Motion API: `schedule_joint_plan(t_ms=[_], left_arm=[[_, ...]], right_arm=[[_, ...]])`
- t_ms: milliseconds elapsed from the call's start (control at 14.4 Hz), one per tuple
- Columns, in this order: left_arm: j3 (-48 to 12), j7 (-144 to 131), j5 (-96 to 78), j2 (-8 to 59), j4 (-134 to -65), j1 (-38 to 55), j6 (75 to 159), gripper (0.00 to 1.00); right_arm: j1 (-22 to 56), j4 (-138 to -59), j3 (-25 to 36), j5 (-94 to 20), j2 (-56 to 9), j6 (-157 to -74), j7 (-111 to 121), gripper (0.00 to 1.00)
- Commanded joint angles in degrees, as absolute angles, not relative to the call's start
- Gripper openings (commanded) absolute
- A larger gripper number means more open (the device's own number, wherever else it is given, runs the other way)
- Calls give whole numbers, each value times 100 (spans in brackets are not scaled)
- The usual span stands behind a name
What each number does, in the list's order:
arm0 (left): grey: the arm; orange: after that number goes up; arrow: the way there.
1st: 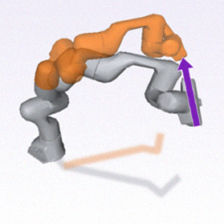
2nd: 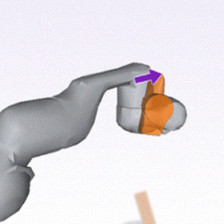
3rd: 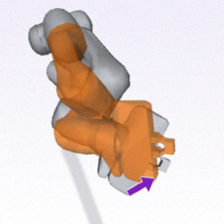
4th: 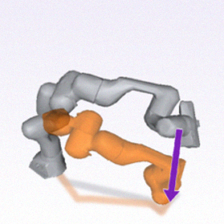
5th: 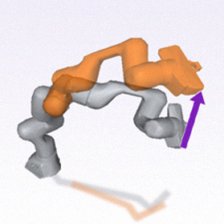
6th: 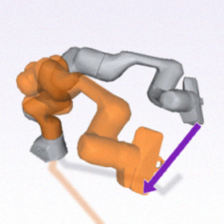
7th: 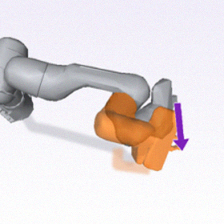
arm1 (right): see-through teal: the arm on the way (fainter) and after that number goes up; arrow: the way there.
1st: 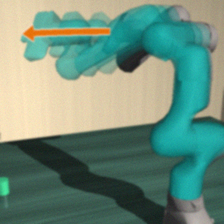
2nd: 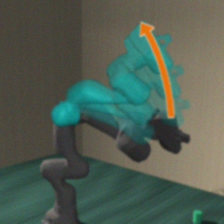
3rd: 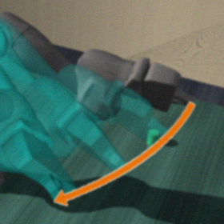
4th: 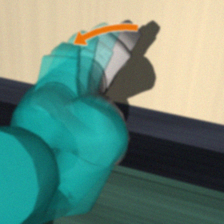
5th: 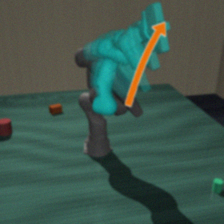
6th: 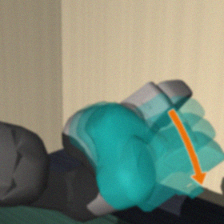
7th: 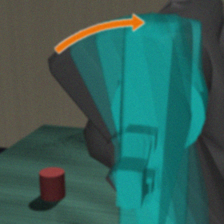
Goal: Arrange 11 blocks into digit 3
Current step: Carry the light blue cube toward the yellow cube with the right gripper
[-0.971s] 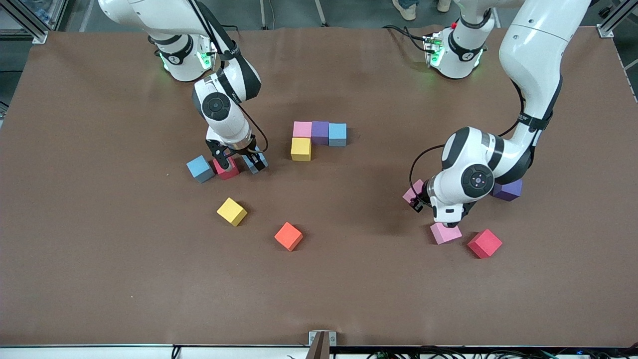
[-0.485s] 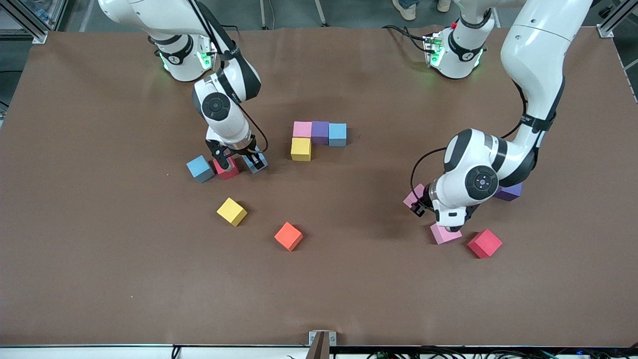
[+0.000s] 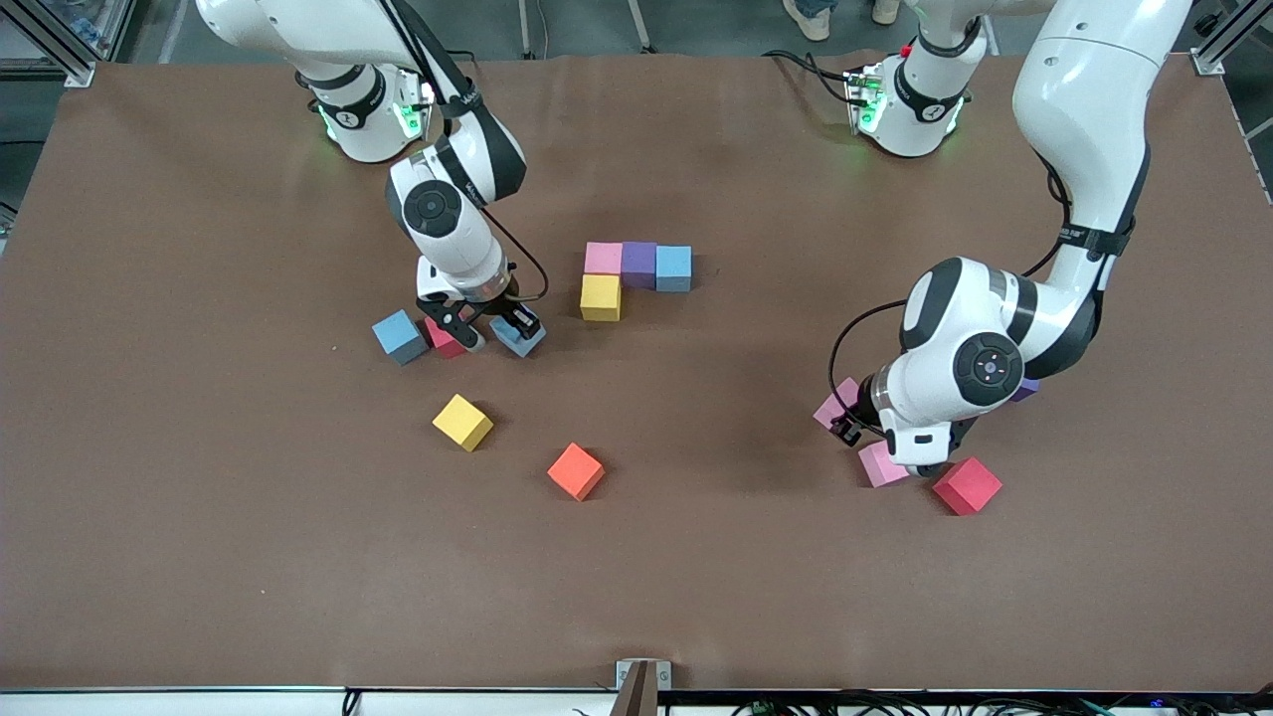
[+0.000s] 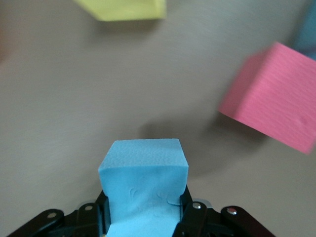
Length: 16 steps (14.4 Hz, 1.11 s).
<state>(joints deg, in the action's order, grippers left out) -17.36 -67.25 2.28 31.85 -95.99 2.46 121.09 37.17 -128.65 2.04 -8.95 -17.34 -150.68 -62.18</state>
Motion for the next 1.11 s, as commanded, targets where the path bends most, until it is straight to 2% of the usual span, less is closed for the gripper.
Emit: schedule_joint_plan(t_ms=[0, 208, 347, 624, 1040], left_arm=[[-1740, -6794, 352, 3208, -9369, 229, 11979, 25], [-1740, -6803, 352, 3199, -9308, 272, 11979, 24], [-1740, -6776, 360, 3225, -9220, 229, 11979, 24], [-1740, -6785, 360, 3191, -9211, 290, 11979, 24], [-1749, -6829, 352, 3173, -9079, 316, 11971, 23]], right_arm=[[3814, -12211, 229, -976, -2064, -14733, -5338, 0], [3797, -11358, 229, -949, -2337, -13749, -4389, 0], [3823, -10953, 237, -914, -2521, -13448, -3896, 0], [3990, -10591, 229, -213, -2768, -13430, -3639, 0], [4236, -10336, 229, -176, -3094, -13421, -3849, 0]])
